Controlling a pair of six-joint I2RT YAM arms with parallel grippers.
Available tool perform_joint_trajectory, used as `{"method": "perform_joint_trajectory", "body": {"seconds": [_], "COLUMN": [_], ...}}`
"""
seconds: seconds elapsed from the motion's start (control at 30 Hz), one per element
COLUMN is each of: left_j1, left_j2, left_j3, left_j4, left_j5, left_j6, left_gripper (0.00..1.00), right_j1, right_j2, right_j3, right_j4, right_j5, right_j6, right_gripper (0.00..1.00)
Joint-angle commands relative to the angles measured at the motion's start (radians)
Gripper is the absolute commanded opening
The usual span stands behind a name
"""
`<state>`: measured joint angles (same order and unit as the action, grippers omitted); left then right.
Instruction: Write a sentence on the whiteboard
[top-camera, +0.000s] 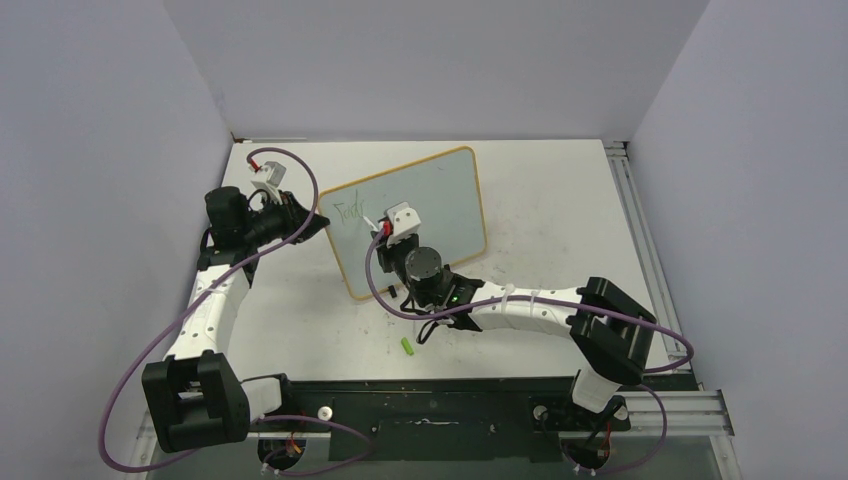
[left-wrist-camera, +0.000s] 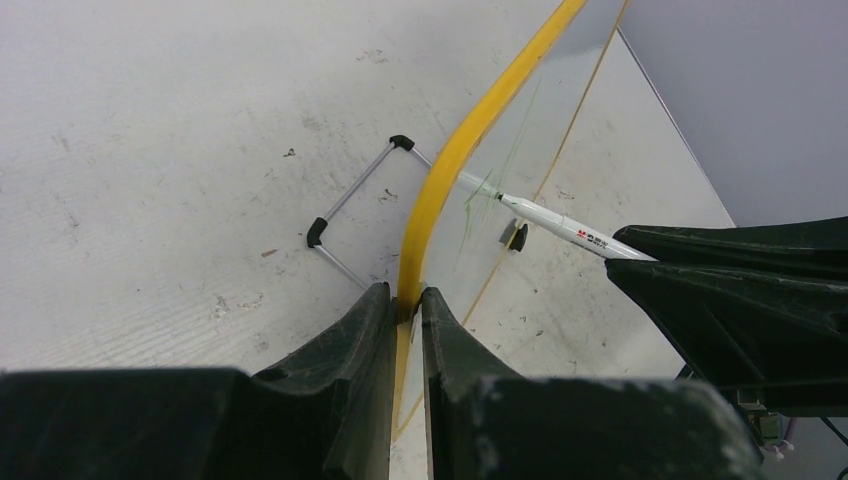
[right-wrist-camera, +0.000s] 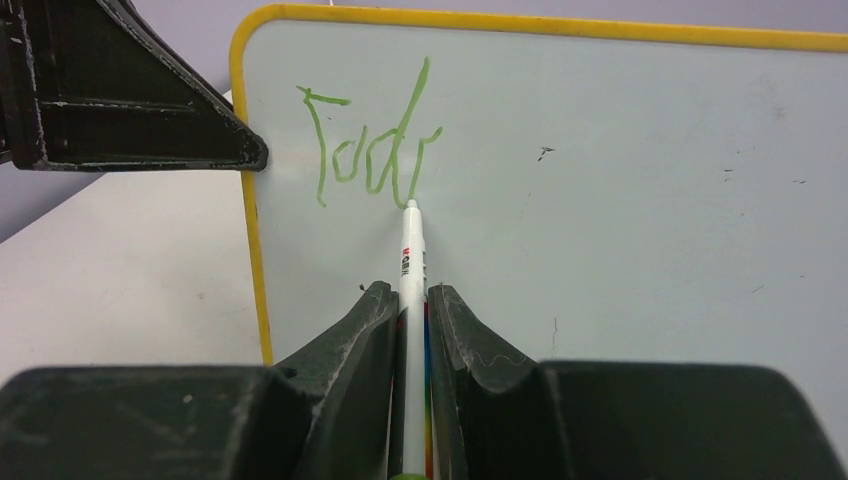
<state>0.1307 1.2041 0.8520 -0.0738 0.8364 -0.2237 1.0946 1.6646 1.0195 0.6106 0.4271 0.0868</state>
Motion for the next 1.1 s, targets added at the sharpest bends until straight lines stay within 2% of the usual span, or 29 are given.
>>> {"method": "perform_joint_trajectory", "body": {"seconds": [0.0,0.73,1.07], "left_j1": [-0.003,-0.003,-0.003], "left_j2": [-0.019,-0.019,-0.020], "left_j3": [0.027,0.027,0.028], "left_j4": [-0.018,-0.017,-0.016], "left_j5": [0.004,0.007,0.007], "left_j6": [0.011,0.010,0.009], "left_gripper": [0.00,0.00,0.00], "right_j1": [-0.004,-0.024,-0.023], "right_j2": [-0.028,-0.009,-0.004], "right_j3": [-0.003,0.092,0.080], "right_j4": [0.005,0.032,0.023], "right_j5": [0.053,0.046,0.044], "right_j6": [0.005,-0.036,-0.034], "right_gripper": [0.05,0.05,0.05]}}
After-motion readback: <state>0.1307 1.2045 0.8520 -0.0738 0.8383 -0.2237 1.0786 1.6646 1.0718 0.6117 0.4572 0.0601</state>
